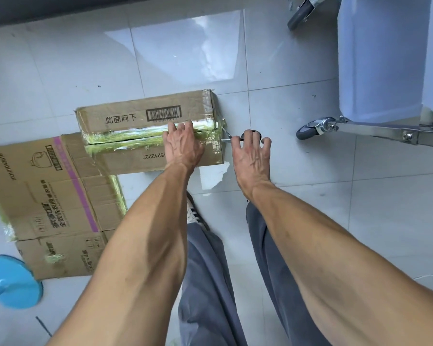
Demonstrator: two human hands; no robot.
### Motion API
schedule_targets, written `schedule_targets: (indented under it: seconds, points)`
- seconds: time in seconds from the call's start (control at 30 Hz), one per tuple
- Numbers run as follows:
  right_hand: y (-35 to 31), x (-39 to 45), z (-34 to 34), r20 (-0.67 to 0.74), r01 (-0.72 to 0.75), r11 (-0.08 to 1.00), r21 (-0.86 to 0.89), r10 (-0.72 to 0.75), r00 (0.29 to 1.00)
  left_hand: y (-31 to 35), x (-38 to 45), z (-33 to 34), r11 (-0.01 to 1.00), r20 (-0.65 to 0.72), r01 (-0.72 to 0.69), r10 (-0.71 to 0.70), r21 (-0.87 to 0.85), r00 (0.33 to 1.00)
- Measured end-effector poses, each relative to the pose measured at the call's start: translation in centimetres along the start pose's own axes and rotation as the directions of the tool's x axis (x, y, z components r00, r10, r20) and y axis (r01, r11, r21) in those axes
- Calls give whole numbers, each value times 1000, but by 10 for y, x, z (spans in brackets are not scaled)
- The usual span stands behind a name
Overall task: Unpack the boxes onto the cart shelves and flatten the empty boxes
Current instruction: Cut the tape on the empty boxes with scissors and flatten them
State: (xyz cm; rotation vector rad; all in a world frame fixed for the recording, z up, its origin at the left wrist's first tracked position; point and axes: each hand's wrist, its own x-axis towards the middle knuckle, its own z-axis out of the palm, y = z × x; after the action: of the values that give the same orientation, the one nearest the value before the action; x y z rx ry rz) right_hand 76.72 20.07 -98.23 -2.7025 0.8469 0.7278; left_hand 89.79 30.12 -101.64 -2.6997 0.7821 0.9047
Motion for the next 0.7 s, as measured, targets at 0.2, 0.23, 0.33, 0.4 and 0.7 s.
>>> schedule_targets:
  seconds: [0.2,0.23,0.33,0.4,0.7]
  points:
    - [0,12,-5,-74,67,998,-19,-68,995,0,-15,13,999,-29,31,-31,-29,999]
    - [1,11,-2,-90,66,998,-18,-68,994,0,-15,15,999,-48,34,-35,-30,998]
    - [4,5,6,-129,64,998,7,-62,990,-2,-10,14,999,-106,35,-39,-36,994]
    - [5,3,9,-151,76,997,6,-74,986,-2,-6,11,997,-98,33,-39,-70,994]
    - [8,20,7,38,95,995,43,-97,995,1,-10,20,989,-78,72,-83,-129,993]
